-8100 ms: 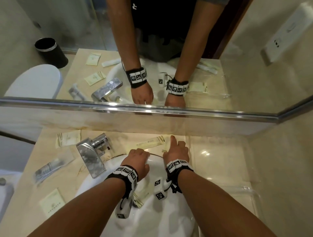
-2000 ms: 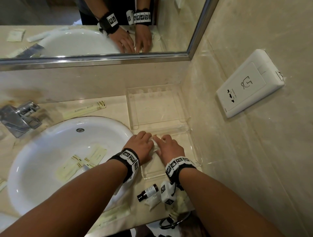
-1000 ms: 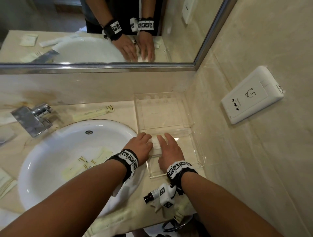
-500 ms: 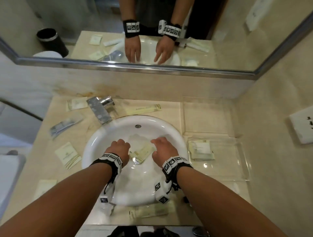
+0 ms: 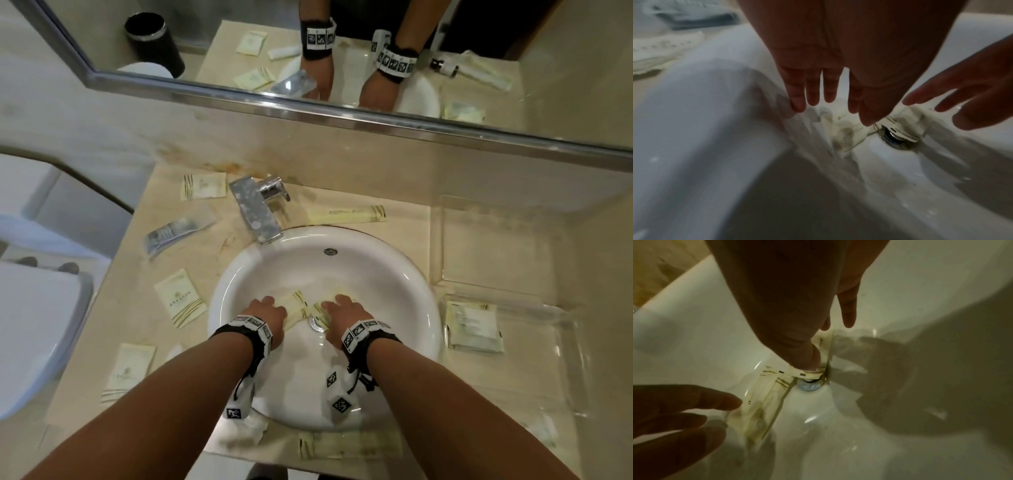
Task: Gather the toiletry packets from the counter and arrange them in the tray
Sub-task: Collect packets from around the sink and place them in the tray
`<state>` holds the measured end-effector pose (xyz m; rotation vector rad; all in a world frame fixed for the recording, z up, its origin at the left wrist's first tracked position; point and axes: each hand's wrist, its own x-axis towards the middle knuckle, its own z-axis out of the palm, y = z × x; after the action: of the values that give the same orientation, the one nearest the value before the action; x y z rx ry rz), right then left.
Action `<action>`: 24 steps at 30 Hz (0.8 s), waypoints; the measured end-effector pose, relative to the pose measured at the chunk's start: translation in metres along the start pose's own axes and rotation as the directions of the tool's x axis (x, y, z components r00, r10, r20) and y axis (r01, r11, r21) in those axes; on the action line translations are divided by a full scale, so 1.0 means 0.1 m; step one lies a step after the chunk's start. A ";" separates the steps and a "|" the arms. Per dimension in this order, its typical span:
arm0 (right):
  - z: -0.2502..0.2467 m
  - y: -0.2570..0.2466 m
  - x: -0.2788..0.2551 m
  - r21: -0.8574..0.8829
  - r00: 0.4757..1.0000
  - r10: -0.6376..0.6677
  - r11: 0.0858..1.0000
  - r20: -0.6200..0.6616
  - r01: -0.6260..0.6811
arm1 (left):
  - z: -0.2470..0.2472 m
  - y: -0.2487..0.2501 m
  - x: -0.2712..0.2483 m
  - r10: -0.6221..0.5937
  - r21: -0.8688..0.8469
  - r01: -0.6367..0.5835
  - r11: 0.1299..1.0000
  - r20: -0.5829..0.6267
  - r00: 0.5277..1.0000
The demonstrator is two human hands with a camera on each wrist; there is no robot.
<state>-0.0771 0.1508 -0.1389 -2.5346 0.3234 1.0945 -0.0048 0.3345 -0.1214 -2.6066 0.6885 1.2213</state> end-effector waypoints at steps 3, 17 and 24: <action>0.02 -0.01 0.13 -0.043 0.999 -0.048 0.998 0.005 0.048 | 0.04 0.04 0.12 0.000 -0.014 0.000 1.000 0.028 1.000; 0.02 0.08 0.34 -0.097 0.998 -0.016 0.995 -0.057 0.011 | 0.06 0.13 0.47 0.032 0.078 -0.049 0.996 0.205 0.978; 0.08 0.12 0.37 -0.193 0.992 0.072 0.977 -0.107 -0.092 | 0.10 0.22 0.46 0.027 0.090 -0.053 0.995 0.269 0.963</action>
<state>-0.0619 0.1413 -0.1740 -2.7809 0.3652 1.0813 0.0036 0.3032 -0.1626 -2.3015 0.7290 1.4763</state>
